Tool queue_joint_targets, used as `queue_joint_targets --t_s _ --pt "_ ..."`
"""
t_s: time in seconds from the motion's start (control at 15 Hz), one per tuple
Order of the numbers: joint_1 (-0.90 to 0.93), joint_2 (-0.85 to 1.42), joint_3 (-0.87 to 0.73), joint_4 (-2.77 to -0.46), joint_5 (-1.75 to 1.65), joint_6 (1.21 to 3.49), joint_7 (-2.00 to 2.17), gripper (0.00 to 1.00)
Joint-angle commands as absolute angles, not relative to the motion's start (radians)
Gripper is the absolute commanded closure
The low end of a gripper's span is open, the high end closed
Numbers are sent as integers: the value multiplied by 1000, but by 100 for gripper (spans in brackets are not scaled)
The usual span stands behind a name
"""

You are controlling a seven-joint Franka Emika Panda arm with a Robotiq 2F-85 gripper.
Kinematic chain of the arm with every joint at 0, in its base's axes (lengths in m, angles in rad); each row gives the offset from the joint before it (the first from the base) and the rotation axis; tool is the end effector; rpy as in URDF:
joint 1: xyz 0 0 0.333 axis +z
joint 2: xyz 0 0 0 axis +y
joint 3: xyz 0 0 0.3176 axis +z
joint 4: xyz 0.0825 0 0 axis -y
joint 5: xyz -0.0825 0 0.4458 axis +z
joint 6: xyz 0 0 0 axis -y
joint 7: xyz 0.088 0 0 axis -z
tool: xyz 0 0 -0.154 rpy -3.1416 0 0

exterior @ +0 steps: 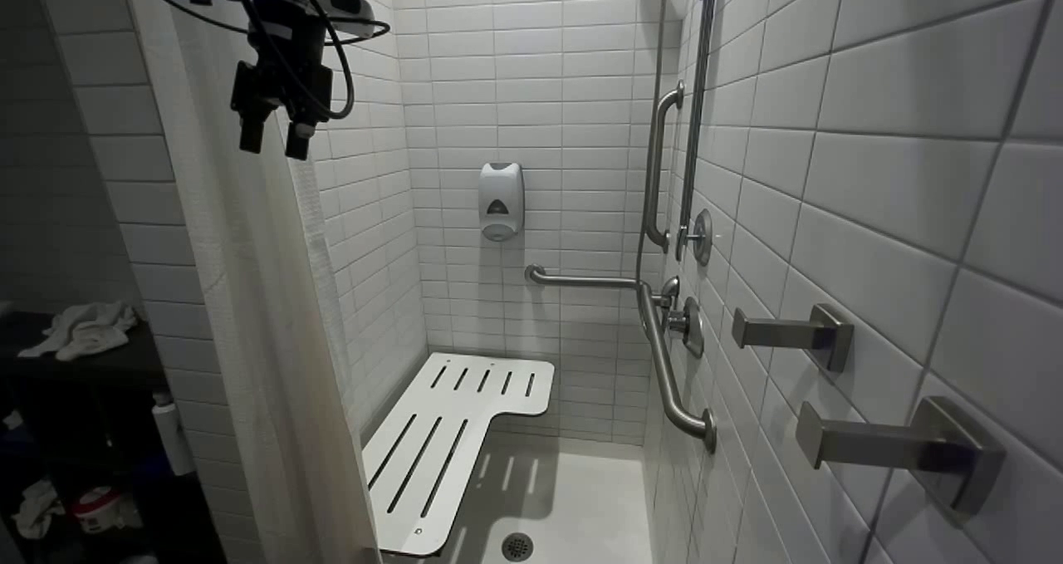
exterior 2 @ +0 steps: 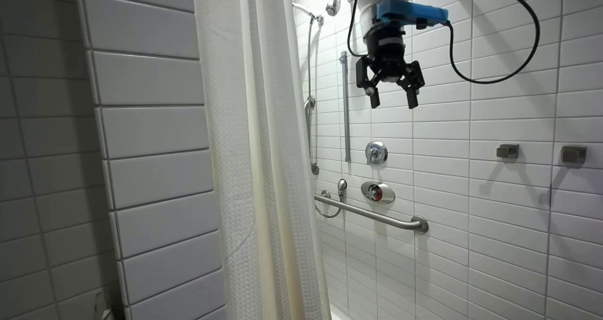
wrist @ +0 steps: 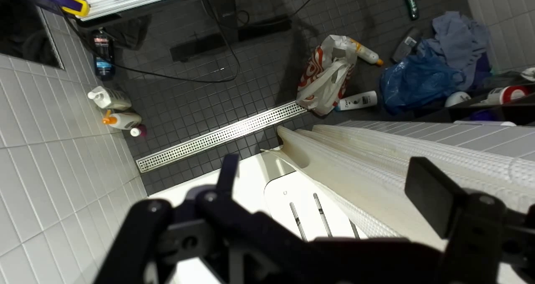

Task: Pull the shower curtain closed

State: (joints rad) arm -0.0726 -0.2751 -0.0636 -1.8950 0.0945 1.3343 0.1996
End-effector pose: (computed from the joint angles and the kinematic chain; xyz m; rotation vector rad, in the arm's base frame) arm 0.4810 -0.0523 0.5498 -2.9691 0.4822 0.4387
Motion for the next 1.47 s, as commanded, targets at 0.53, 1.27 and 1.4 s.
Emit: queue_joint_targets --t_s 0.53,1.27,1.4 --pt "-84 -143 -118 -1751 245 1276 124 0" --pt "-136 142 -153 -1437 533 1139 141 0" --pt "-145 180 -150 -1389 564 1104 206 0"
